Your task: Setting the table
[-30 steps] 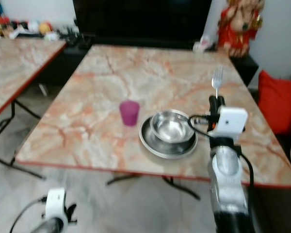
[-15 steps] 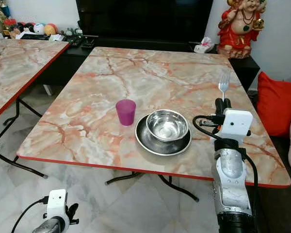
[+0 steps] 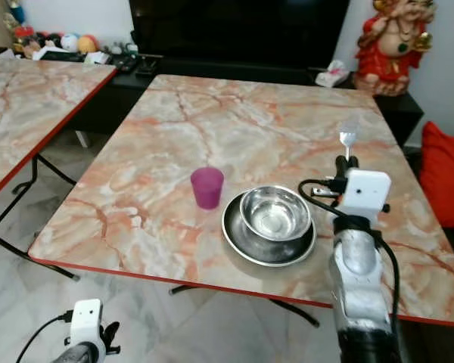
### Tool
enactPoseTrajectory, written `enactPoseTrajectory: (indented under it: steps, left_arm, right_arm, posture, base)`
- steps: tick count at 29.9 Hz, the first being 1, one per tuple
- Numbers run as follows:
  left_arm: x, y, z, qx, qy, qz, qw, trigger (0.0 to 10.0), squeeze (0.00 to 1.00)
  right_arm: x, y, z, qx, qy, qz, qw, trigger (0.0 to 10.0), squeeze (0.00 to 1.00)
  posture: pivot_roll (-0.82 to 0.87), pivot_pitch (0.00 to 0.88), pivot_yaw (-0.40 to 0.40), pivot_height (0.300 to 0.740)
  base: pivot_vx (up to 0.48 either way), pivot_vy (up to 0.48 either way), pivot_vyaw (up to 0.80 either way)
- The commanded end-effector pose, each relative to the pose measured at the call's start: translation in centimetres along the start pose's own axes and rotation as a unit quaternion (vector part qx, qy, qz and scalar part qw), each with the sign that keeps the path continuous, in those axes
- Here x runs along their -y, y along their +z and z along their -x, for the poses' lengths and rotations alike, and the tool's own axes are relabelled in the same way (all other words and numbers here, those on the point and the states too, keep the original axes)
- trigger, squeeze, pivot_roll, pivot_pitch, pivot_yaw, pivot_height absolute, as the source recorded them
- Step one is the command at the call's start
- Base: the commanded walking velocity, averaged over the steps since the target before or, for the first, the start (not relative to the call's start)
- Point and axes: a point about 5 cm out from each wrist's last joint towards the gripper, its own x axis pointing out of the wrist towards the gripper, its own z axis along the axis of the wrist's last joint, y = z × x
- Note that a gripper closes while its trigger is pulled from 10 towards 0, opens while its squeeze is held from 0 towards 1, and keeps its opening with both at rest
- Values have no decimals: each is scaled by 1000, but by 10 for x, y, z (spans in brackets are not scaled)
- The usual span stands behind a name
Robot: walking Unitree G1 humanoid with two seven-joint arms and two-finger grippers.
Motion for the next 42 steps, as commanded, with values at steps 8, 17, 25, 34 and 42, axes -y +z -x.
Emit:
enactPoseTrajectory:
  steps: [8,17,25,34,42]
  left_arm:
    - [8,1,-1,-1,-12,6,1000,10000,0]
    - [7,0,-1,-4,-13,5,1000,10000,0]
    - [5,0,-1,-5,-14,1,1000,10000,0]
    - [8,2,-2,-5,-20,-2,1000,10000,0]
    - [6,0,-1,-8,-19,-5,1000,10000,0]
  right_arm:
    - [15,2,-2,-11,-30,16,999,10000,0]
    - [28,-10,5,-112,-65,51,990,10000,0]
    - [23,-13,16,-207,-30,35,977,10000,0]
    - [24,-47,34,-318,-20,17,948,10000,0]
    - [20,-69,49,-374,-14,-14,927,10000,0]
  posture:
    - [36,0,-7,740]
    - [39,0,-3,740]
    - [30,0,4,740]
    - [31,0,1,740]
    - [30,0,0,740]
  base:
    - [0,0,0]
    - [0,0,0]
    - [0,0,0]
    - [0,0,0]
    - [0,0,0]
